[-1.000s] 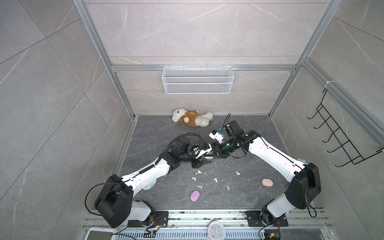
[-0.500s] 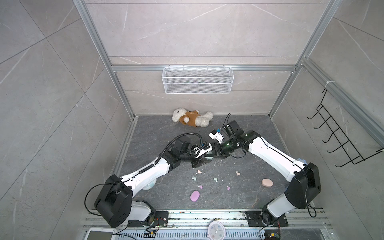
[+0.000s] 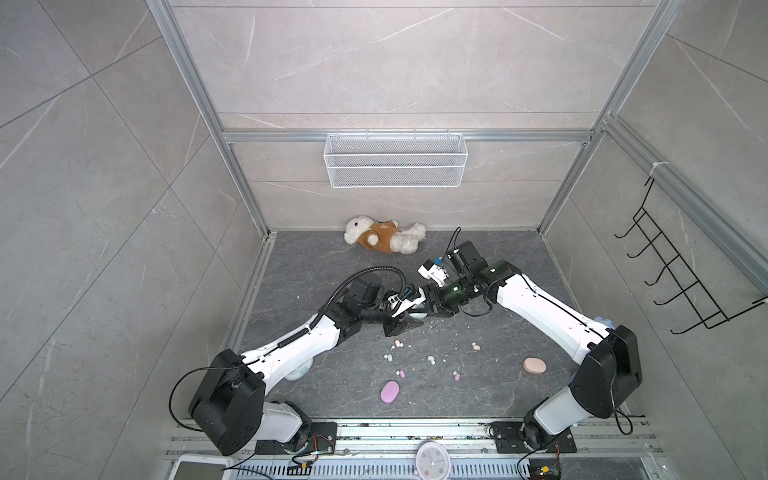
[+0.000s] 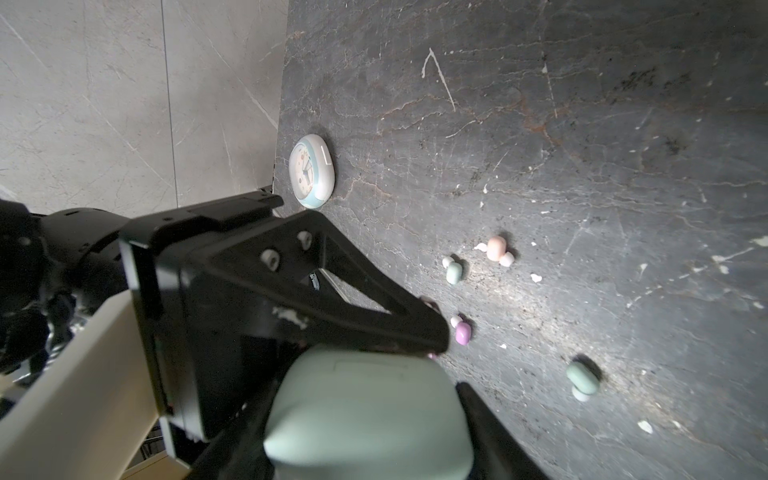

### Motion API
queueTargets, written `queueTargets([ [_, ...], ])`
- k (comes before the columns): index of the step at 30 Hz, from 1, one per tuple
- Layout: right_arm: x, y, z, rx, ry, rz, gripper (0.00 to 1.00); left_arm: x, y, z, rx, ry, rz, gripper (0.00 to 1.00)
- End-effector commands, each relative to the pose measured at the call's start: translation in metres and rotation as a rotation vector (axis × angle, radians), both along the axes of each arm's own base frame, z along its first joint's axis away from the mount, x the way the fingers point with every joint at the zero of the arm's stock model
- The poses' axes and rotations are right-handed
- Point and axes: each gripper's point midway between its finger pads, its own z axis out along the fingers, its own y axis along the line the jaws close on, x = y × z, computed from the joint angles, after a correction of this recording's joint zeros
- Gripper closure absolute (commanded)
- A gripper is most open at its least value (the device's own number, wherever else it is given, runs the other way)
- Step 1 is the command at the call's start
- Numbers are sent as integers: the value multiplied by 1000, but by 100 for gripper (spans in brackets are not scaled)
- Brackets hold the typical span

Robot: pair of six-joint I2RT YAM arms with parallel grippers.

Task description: Insert the wireless bluetooth earbuds into the charging case

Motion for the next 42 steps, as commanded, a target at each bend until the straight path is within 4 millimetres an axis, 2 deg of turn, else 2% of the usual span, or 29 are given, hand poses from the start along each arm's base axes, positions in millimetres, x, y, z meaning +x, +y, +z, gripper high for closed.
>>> queueTargets([
  [1, 0, 5, 3, 23, -7, 6, 48, -2, -11, 25, -54, -56, -45, 47],
  [17, 0, 7, 5, 35, 1, 8, 49, 0, -13, 25, -66, -64, -42, 52],
  [27, -1, 7, 4, 34, 4, 11, 50, -1, -13, 21, -57, -55, -48, 64],
  [42, -1, 6, 3, 37, 16, 5, 39, -7, -10, 22, -42, -44, -60, 75],
])
